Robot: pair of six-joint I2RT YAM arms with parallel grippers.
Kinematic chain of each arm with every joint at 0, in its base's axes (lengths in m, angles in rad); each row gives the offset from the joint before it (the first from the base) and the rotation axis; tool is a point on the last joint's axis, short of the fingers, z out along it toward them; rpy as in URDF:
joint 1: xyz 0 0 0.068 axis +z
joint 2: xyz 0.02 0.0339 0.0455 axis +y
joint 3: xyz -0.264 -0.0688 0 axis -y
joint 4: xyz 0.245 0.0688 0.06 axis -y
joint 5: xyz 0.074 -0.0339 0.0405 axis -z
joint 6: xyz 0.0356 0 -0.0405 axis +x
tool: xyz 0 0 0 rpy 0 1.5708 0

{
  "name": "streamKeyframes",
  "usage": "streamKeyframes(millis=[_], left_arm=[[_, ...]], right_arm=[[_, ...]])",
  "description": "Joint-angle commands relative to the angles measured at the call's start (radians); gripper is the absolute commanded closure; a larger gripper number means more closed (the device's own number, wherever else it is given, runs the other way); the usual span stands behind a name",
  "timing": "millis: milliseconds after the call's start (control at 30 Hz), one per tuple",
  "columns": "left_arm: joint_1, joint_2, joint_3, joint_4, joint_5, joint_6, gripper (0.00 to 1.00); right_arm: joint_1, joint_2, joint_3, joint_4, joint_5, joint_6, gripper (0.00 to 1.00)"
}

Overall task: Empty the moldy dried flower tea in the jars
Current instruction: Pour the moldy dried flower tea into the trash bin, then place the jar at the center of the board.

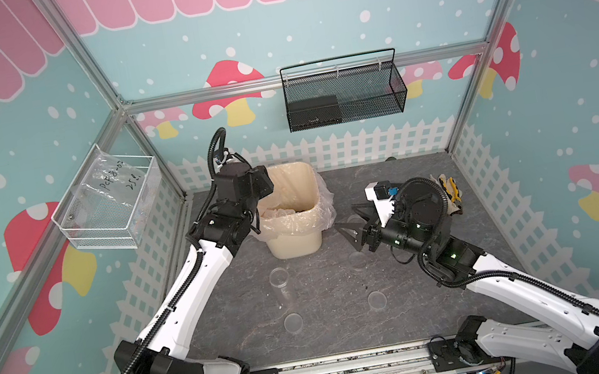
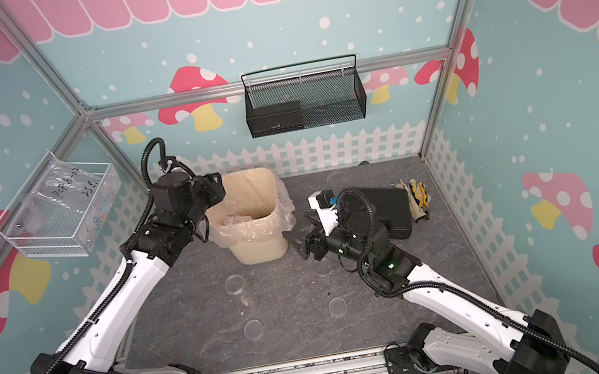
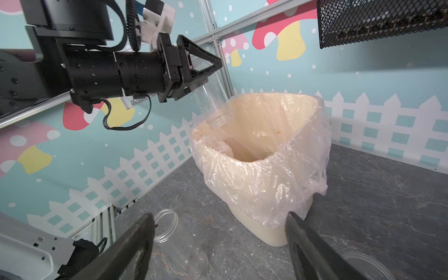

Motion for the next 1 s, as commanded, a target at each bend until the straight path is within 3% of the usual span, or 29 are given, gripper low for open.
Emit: streamKeyframes(millis=[0, 333, 533, 967], left_arm=[[0.038, -0.095, -0.036, 0.065, 0.094, -0.176, 1.00], [0.117, -0.215, -0.138, 0.170, 0.443, -0.614, 1.00], [0.117, -0.254, -0.243, 0.289, 0.566, -0.800, 1.00], [0.117, -0.295, -0.329, 0.342, 0.597, -0.845, 1.00]], right_arm=[[-0.005, 0.020, 0.012, 0.037, -0.033, 0.061, 0.15], [-0.005, 0.117, 0.069, 0.260, -0.157, 0.301, 0.09], [-0.005, 0.188, 0.098, 0.394, -0.187, 0.430, 0.06], [-0.003, 0.354, 0.215, 0.466, -0.180, 0.582, 0.04]])
